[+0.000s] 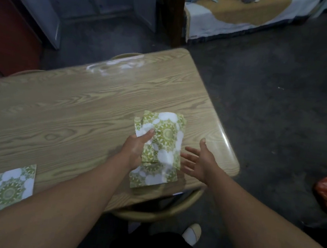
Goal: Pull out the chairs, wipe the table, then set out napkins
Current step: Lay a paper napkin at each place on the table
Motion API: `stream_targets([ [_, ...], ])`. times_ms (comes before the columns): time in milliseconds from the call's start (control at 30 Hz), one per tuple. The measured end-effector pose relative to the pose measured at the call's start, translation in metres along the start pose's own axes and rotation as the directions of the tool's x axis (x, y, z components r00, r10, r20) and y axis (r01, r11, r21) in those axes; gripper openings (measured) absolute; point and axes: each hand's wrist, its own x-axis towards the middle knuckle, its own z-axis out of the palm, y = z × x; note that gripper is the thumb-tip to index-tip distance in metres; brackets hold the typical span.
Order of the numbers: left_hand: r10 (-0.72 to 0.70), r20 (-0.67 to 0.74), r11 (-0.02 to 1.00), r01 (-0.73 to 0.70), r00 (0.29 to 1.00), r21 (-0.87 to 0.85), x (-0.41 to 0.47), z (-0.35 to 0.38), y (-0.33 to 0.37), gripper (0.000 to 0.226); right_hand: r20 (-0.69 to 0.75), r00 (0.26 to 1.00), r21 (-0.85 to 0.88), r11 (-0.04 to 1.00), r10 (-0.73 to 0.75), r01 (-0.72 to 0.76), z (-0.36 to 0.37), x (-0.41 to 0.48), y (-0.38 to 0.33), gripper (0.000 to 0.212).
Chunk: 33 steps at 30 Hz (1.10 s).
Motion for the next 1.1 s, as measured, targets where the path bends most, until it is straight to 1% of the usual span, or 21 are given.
stream_targets([
  [33, -0.033, 0.026, 0.999, 0.033, 0.999, 0.010, 0.000, 0.013, -0.005, 0.024, 0.050, 0.998, 0.055, 0.998, 0.031, -0.034, -0.012, -0.001, -0.008, 0.066],
  [67, -0.056, 0.046, 0.998, 0.055, 0.997, 0.017, 0.000, 0.029, -0.011, 0.023, 0.066, 0.997, 0.075, 0.996, 0.038, -0.043, -0.028, 0.001, -0.015, 0.069],
  [133, -0.084, 0.039, 0.995, 0.082, 0.996, 0.049, 0.001, 0.056, -0.024, 0.023, 0.057, 0.998, 0.058, 0.998, 0.025, -0.028, -0.057, 0.002, -0.027, 0.067],
  [167, -0.097, 0.030, 0.993, 0.094, 0.995, 0.073, 0.002, 0.073, -0.031, 0.026, 0.057, 0.998, 0.028, 0.999, 0.013, -0.015, -0.074, 0.001, -0.035, 0.061],
  [233, -0.111, 0.011, 0.989, 0.110, 0.994, 0.101, 0.006, 0.095, -0.042, 0.041, 0.092, 0.996, -0.011, 1.000, 0.002, -0.001, -0.095, -0.003, -0.045, 0.049],
  [267, -0.115, 0.008, 0.986, 0.113, 0.993, 0.121, 0.009, 0.106, -0.047, 0.049, 0.097, 0.995, -0.054, 0.998, -0.015, 0.020, -0.105, -0.005, -0.051, 0.047],
  [300, -0.121, 0.006, 0.983, 0.119, 0.993, 0.139, 0.013, 0.121, -0.053, 0.055, 0.073, 0.996, -0.114, 0.992, -0.044, 0.052, -0.118, -0.007, -0.059, 0.045],
  [333, -0.122, 0.007, 0.980, 0.120, 0.992, 0.159, 0.015, 0.136, -0.057, 0.055, 0.040, 0.996, -0.164, 0.983, -0.075, 0.080, -0.129, -0.008, -0.066, 0.042],
  [400, -0.118, 0.032, 0.980, 0.111, 0.993, 0.162, 0.014, 0.159, -0.060, 0.039, -0.020, 0.991, -0.219, 0.968, -0.129, 0.121, -0.142, -0.007, -0.079, 0.037],
  [433, -0.122, 0.039, 0.979, 0.114, 0.992, 0.168, 0.018, 0.182, -0.062, 0.032, -0.045, 0.989, -0.236, 0.963, -0.144, 0.130, -0.159, -0.004, -0.093, 0.037],
  [500, -0.133, 0.043, 0.981, 0.126, 0.990, 0.147, 0.019, 0.193, -0.058, 0.026, -0.077, 0.982, -0.285, 0.948, -0.170, 0.142, -0.163, 0.000, -0.102, 0.040],
  [633, -0.196, 0.057, 0.979, 0.193, 0.979, 0.065, 0.041, 0.226, -0.051, 0.038, -0.039, 0.987, -0.360, 0.923, -0.159, 0.134, -0.184, 0.012, -0.142, 0.043],
  [700, -0.213, 0.066, 0.977, 0.211, 0.975, 0.034, 0.054, 0.242, -0.046, 0.038, -0.010, 0.989, -0.387, 0.912, -0.149, 0.133, -0.195, 0.018, -0.167, 0.046],
  [833, -0.198, 0.092, 0.980, 0.200, 0.976, -0.012, 0.088, 0.277, -0.035, 0.040, 0.012, 0.990, -0.447, 0.885, -0.141, 0.131, -0.214, 0.032, -0.219, 0.043],
  [900, -0.188, 0.132, 0.979, 0.196, 0.973, -0.052, 0.105, 0.301, -0.026, 0.041, -0.003, 0.986, -0.475, 0.868, -0.167, 0.145, -0.222, 0.043, -0.249, 0.044],
  [967, -0.166, 0.176, 0.980, 0.182, 0.970, -0.077, 0.116, 0.323, -0.013, 0.041, -0.020, 0.981, -0.526, 0.836, -0.192, 0.153, -0.228, 0.056, -0.276, 0.047],
  [1100, -0.164, 0.183, 0.977, 0.186, 0.969, -0.106, 0.141, 0.354, 0.007, 0.048, 0.018, 0.968, -0.624, 0.754, -0.250, 0.206, -0.234, 0.079, -0.324, 0.048],
])
